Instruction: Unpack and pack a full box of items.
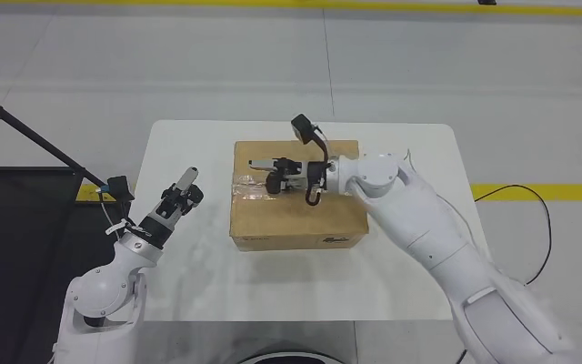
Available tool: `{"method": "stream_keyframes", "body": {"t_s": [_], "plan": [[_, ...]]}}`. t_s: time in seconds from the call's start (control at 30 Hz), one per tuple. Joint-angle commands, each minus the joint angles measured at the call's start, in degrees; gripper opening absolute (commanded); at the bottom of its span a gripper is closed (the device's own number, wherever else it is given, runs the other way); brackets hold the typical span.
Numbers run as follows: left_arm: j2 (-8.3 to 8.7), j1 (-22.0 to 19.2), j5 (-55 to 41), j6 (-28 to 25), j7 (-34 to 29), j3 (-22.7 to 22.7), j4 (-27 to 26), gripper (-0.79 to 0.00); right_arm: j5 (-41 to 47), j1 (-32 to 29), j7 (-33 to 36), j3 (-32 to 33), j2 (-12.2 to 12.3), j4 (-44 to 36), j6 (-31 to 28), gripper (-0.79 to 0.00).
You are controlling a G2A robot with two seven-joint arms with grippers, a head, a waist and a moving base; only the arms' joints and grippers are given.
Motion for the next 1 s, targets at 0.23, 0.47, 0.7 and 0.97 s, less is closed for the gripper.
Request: {"method": "stream_keyframes", "body": {"t_s": [0.23, 0.47, 0.7, 0.97], "plan": [[0.00, 0.0, 0.0, 0.0, 0.0, 0.0, 0.0, 0.000, 1.0, 2.8, 0.7, -2.5, -3.9, 6.0, -2.5, 0.000], [0.00, 0.0, 0.0, 0.0, 0.0, 0.0, 0.0, 0.000, -0.6, 2.4, 3.9, -0.5, -3.7, 6.7, -4.3, 0.000], [0.00, 0.0, 0.0, 0.0, 0.0, 0.0, 0.0, 0.000, -6.7, -1.9, 3.6, 5.6, 0.0, -1.0, -4.2, 0.000], [0.00, 0.0, 0.0, 0.0, 0.0, 0.0, 0.0, 0.000, -15.0, -11.4, 3.3, 18.2, 6.1, -13.3, 1.5, 0.000]]}}
